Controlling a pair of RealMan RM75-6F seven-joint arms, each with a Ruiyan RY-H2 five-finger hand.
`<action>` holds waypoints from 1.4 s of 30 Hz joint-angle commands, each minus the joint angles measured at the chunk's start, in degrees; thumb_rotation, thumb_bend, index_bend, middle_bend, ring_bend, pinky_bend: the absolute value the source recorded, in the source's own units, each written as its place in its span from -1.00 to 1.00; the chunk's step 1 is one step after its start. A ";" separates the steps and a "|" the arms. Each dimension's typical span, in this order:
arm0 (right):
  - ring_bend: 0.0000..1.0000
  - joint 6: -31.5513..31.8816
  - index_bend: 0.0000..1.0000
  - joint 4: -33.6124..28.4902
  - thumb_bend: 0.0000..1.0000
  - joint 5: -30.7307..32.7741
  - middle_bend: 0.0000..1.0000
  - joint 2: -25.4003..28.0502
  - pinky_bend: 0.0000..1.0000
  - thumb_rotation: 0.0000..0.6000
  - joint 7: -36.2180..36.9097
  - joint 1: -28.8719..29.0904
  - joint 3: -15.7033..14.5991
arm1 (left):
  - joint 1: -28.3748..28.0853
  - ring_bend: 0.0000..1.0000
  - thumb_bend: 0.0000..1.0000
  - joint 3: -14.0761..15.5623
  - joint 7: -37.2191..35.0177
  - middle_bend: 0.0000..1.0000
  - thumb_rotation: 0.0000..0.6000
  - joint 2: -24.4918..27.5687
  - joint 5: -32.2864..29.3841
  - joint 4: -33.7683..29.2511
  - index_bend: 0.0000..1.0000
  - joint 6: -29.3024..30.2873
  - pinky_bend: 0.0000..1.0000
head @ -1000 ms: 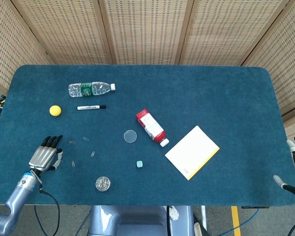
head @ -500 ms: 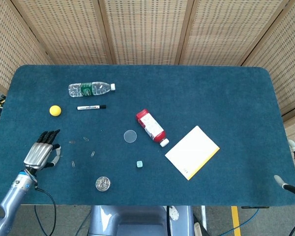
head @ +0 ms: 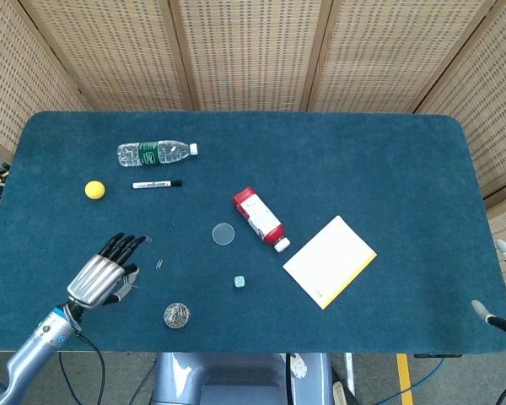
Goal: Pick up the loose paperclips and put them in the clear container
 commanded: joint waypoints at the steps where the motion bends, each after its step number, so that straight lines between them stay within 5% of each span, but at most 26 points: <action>1: -1.00 -0.11 -1.00 -0.01 -1.00 0.23 -1.00 -0.05 -1.00 1.00 -0.14 0.05 0.10 | -1.96 -1.00 -0.13 1.49 3.89 -1.00 1.00 -0.19 2.64 -3.64 0.34 -2.09 -1.00; 22: -1.00 -0.37 -1.00 0.41 -1.00 1.18 -1.00 0.14 -1.00 1.00 0.80 -0.06 0.41 | -4.09 -1.00 -0.13 2.27 8.68 -1.00 1.00 -7.78 -0.53 -3.90 0.32 -8.84 -1.00; 24: -1.00 -0.36 -1.00 0.43 -1.00 1.21 -1.00 0.14 -1.00 1.00 0.83 -0.07 0.43 | -3.98 -1.00 -0.18 2.32 8.22 -1.00 1.00 -7.90 -0.69 -3.86 0.11 -8.54 -1.00; 27: -1.00 -0.35 -1.00 0.48 -1.00 1.26 -1.00 0.16 -1.00 1.00 0.95 -0.09 0.47 | -3.94 -1.00 -0.34 2.24 7.47 -1.00 1.00 -7.65 -0.82 -4.06 -0.47 -7.98 -1.00; 30: -1.00 -0.29 -1.00 0.51 -1.00 1.24 -1.00 0.17 -1.00 1.00 1.04 -0.12 0.47 | -3.92 -1.00 -0.44 2.26 6.51 -1.00 1.00 -7.18 -0.78 -4.41 -0.64 -7.36 -1.00; 37: -1.00 -0.02 -1.00 0.43 -1.00 1.12 -1.00 0.27 -1.00 1.00 1.22 -0.27 0.46 | -3.55 -1.00 -0.47 2.33 3.61 -1.00 1.00 -5.16 -0.37 -4.74 -0.55 -5.19 -1.00; 42: -1.00 0.01 -1.00 0.44 -1.00 0.96 -1.00 0.34 -1.00 1.00 1.37 -0.28 0.43 | -2.92 -1.00 -0.47 1.22 1.08 -1.00 1.00 -2.55 -1.58 -2.15 -0.25 -2.81 -1.00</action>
